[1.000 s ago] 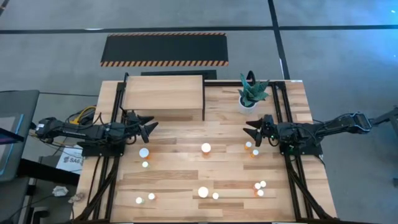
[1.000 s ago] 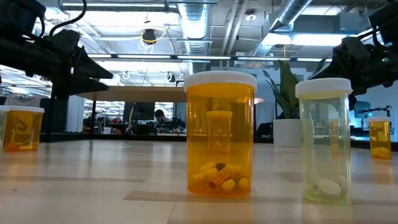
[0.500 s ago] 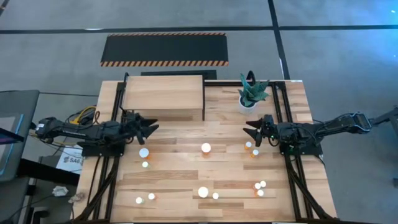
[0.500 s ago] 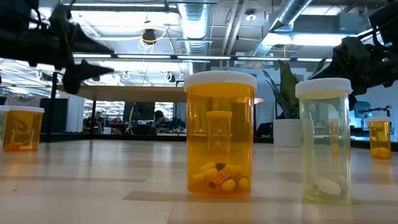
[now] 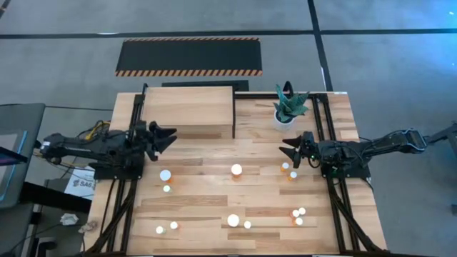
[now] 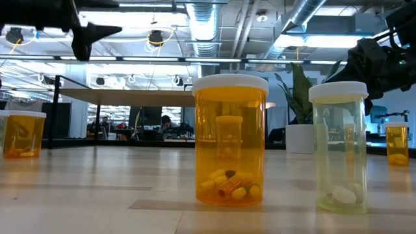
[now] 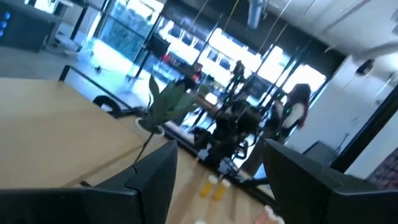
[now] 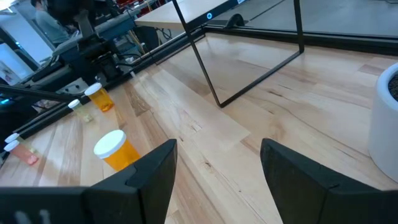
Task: Pick and place medicine bottles onto shelf by color
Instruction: Put the top left large orange pill bottle on the shelf
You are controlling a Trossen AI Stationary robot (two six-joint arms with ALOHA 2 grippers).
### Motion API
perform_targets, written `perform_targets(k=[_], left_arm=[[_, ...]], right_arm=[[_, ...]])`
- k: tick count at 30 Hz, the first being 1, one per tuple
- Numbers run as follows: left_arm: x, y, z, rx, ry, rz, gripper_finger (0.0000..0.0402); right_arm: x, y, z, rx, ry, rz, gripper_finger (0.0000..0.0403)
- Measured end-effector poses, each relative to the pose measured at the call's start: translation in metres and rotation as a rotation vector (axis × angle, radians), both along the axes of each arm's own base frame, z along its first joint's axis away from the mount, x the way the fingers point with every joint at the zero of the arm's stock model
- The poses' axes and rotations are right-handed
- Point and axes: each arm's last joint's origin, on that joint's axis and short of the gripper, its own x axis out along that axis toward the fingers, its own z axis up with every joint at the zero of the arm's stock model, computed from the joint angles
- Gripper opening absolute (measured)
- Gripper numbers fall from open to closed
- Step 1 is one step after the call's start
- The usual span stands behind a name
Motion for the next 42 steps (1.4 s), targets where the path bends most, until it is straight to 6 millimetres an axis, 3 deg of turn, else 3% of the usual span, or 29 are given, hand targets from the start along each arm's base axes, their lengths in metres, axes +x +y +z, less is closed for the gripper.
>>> perform_targets(k=[9,16,21,30,42], left_arm=[[0.019,-0.005,0.035,-0.176,0.274,-0.111,0.0222],[0.045,-0.011,0.047,-0.333,0.504,-0.188,0.0222],[0.061,-0.017,0.042,-0.42,0.709,-0.239,0.0222],[0.086,-0.034,0.022,-0.55,0.917,-0.256,0.0222],[0.082,-0.048,0.007,-0.614,1.239,-0.058,0.0222]], right_arm=[[0.0,0.0,0.0,0.0,0.0,0.0,0.0256],[0.0,0.0,0.0,0.0,0.0,0.0,0.0256],[0.0,0.0,0.0,0.0,0.0,0.0,0.0256],[0.0,0.0,0.0,0.0,0.0,0.0,0.0256],[0.0,0.0,0.0,0.0,0.0,0.0,0.0256]])
